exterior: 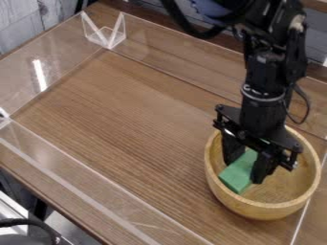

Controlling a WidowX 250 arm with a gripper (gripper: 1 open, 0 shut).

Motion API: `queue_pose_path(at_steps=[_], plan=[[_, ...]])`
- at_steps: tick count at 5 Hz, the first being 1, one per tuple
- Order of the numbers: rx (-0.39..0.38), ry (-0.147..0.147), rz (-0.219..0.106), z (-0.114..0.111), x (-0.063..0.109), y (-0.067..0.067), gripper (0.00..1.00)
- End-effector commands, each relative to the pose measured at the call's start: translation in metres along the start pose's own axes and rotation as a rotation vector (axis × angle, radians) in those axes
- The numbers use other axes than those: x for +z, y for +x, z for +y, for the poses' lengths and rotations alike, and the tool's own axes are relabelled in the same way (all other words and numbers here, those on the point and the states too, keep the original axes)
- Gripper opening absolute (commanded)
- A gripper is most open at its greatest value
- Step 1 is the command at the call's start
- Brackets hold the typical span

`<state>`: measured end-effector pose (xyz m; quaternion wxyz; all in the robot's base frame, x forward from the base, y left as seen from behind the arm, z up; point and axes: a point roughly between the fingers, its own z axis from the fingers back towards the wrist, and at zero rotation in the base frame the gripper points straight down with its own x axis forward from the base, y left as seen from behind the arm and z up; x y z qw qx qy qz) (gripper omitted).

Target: Remove the green block from inside the brown bowl and put it on the table

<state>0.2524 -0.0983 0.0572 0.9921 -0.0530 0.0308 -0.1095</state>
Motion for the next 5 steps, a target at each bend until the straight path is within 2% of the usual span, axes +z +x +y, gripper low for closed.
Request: queue_pose_path(at_steps=[1,4,5], plan=[[0.011,-0.011,-0.084,0.002,0.031,0.006,0.00],[0.074,-0.015,-0.127,0.013,0.066,-0.002,0.00],[0.111,-0.008,-0.153,0.016,0.084,-0.005,0.00]])
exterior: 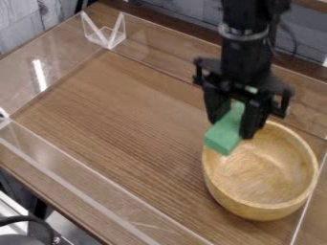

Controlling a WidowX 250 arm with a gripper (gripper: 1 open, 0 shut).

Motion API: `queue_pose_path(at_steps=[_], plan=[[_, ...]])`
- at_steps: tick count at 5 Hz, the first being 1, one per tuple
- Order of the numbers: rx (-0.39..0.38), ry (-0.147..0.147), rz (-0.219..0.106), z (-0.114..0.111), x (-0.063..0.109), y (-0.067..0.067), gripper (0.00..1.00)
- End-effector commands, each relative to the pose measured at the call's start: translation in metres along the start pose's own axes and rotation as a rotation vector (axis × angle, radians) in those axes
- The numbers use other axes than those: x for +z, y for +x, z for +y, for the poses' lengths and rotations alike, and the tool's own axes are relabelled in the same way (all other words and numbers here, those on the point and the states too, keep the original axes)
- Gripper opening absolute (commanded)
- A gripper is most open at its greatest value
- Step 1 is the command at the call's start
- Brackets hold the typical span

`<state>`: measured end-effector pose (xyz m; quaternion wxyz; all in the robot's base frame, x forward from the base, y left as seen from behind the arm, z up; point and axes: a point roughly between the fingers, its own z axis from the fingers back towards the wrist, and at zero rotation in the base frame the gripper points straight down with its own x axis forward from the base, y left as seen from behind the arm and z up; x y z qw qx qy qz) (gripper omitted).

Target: Remove the green block from inside the brown bowl and put it on the table

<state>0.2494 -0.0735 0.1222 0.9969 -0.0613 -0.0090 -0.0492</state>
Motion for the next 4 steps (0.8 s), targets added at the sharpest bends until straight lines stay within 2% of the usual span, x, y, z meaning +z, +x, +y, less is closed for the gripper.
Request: queue_pose_path(at_steps=[1,2,3,4], plan=[[0.048,0.019,-0.100,0.004,0.043,0.005,0.00],[0.096,0.038,-0.131,0.005,0.070,-0.003,0.00],[0.086,0.045,-0.138,0.006,0.075,-0.019,0.00],[0.065,0.044,-0.138,0.003,0.070,-0.036,0.00]])
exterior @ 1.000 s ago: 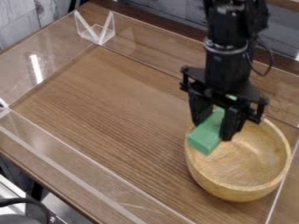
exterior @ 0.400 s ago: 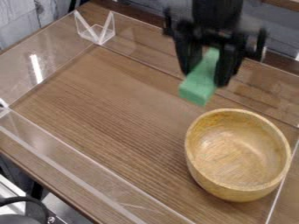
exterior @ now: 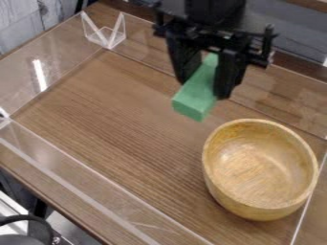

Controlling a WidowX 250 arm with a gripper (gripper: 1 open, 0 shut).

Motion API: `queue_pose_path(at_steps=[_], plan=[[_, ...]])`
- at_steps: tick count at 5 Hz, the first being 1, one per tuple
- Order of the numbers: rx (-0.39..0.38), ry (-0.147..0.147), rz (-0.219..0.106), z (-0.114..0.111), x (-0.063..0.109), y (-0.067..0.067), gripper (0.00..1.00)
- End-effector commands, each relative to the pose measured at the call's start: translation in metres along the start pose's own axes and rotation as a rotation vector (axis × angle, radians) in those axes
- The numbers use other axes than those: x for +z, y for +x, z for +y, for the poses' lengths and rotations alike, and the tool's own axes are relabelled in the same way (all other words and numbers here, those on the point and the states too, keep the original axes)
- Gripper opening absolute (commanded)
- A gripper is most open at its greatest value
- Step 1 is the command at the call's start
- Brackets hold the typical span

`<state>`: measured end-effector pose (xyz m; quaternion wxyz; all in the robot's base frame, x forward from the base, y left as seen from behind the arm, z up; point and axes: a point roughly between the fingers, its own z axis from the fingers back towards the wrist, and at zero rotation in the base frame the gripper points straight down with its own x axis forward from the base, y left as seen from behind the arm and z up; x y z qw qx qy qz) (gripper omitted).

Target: Remove the green block from inside the brown bowl and put it on the table

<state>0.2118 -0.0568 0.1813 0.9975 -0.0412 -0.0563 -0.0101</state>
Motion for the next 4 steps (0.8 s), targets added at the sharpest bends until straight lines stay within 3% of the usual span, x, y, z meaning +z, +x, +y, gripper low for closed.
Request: queue_pose_path(at_steps=[1,4], plan=[[-0.027,0.000,-0.046,-0.014,0.005,-0.008,0.00],[-0.076,0.003,-0.060,-0.058,-0.007,-0.023,0.00]])
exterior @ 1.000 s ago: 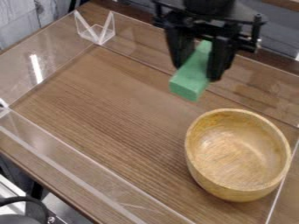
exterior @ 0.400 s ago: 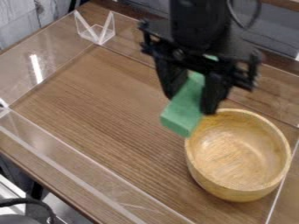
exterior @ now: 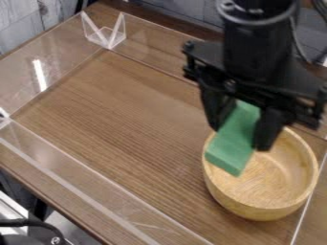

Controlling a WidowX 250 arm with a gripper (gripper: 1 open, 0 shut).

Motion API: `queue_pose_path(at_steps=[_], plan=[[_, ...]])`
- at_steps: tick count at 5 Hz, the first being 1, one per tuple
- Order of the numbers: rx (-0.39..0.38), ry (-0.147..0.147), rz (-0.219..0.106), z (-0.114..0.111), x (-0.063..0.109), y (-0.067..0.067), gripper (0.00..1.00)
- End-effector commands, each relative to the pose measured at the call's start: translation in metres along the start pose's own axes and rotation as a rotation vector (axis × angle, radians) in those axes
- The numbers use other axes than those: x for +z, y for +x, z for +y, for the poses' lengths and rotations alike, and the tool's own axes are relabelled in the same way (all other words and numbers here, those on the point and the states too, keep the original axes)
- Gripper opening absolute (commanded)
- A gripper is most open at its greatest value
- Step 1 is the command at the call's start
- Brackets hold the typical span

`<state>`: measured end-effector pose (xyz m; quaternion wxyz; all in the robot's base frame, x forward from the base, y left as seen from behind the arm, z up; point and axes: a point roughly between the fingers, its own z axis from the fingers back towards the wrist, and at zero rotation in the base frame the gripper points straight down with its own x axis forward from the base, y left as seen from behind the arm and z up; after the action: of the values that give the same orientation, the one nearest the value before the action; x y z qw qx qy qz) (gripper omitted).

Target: Remove the green block from inside the brown bowl and put it on the table

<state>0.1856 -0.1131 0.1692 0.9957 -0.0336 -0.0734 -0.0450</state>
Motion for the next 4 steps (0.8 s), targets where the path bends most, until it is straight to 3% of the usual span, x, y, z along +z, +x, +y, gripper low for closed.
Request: queue_pose_path(at_steps=[1,4], plan=[[0.006,-0.004,-0.037,-0.0016,-0.0015,0.0024,0.00],[0.027,-0.002,-0.054,0.0066,-0.0024,0.0042,0.00]])
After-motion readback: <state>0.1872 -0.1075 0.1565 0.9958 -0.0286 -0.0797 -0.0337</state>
